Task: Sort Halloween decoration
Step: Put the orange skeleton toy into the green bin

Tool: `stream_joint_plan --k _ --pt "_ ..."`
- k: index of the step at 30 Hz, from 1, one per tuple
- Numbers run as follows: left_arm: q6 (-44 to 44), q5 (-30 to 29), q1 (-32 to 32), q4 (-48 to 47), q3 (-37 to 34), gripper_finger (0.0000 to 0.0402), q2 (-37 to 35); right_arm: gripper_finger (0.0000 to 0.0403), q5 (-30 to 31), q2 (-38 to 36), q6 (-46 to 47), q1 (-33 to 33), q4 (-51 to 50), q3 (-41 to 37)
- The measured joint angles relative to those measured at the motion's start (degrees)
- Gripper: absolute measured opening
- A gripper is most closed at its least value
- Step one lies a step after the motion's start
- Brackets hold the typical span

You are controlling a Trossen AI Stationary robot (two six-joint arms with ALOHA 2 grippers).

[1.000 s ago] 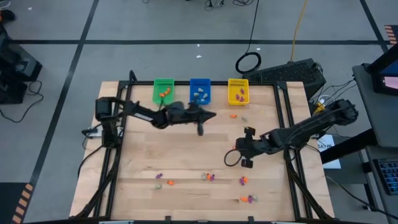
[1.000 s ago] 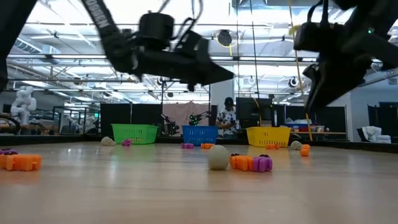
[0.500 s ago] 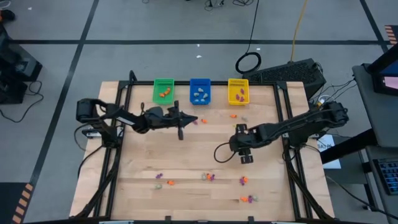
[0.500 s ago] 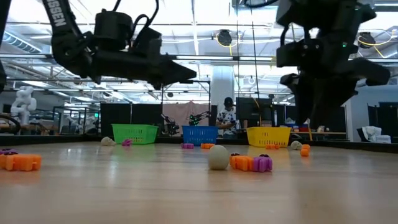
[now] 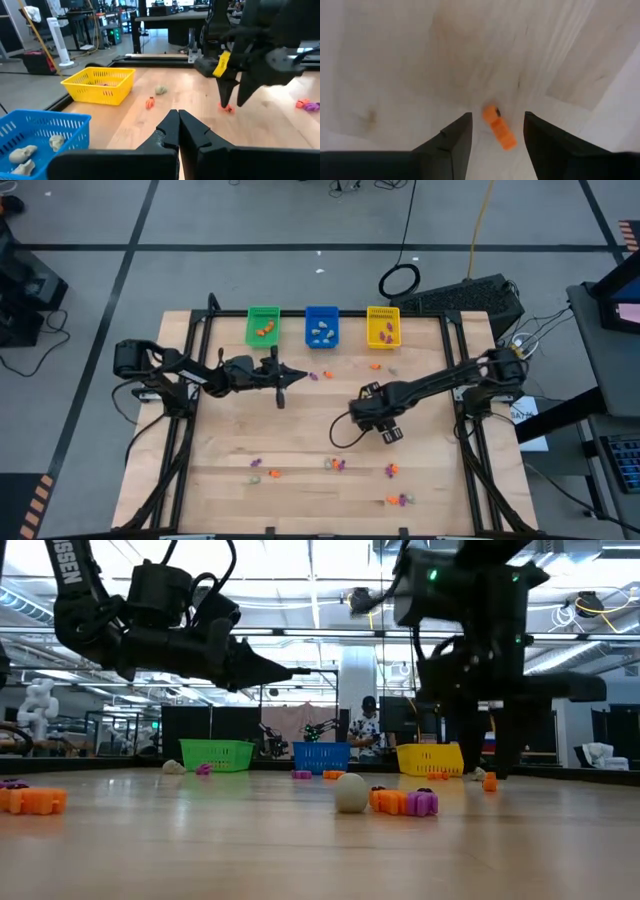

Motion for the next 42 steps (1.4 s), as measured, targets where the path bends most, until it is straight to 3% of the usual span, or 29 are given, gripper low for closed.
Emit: stream_joint_plan --k 9,18,23,27,33,38,42 --pt "0.0 -0.1 0.0 -0.9 -0.16 0.0 0.0 0.0147 0.02 4.43 -4.12 -1.58 -2.82 1.2" --pt "-0.07 -0.34 1.15 -1.44 -0.16 0.0 0.0 0.0015 -0.61 4.4 -3.97 -1.67 -2.96 1.07" --pt "-0.06 -0.36 1.61 -3.64 -0.16 0.0 -1.69 0.0022 0.21 3.69 -1.3 -1.75 -3.02 2.11" --pt "-0.07 -1.86 2.67 -10.11 -0.14 0.0 -6.97 0.001 0.34 1.05 -0.28 -1.82 -1.12 3.09" --pt "-0.04 -4.08 4.63 -20.61 -0.52 0.0 -17.0 0.001 1.94 -2.2 5.15 -2.76 10.88 3.09" --pt "-0.08 -4.77 6.07 -19.38 -4.32 0.0 -22.59 0.001 10.47 -0.98 7.27 -3.77 28.2 3.1" --pt "-1.09 -7.07 7.05 -16.8 -7.91 0.0 -26.93 0.001 13.08 1.47 10.08 -6.86 44.21 3.13"
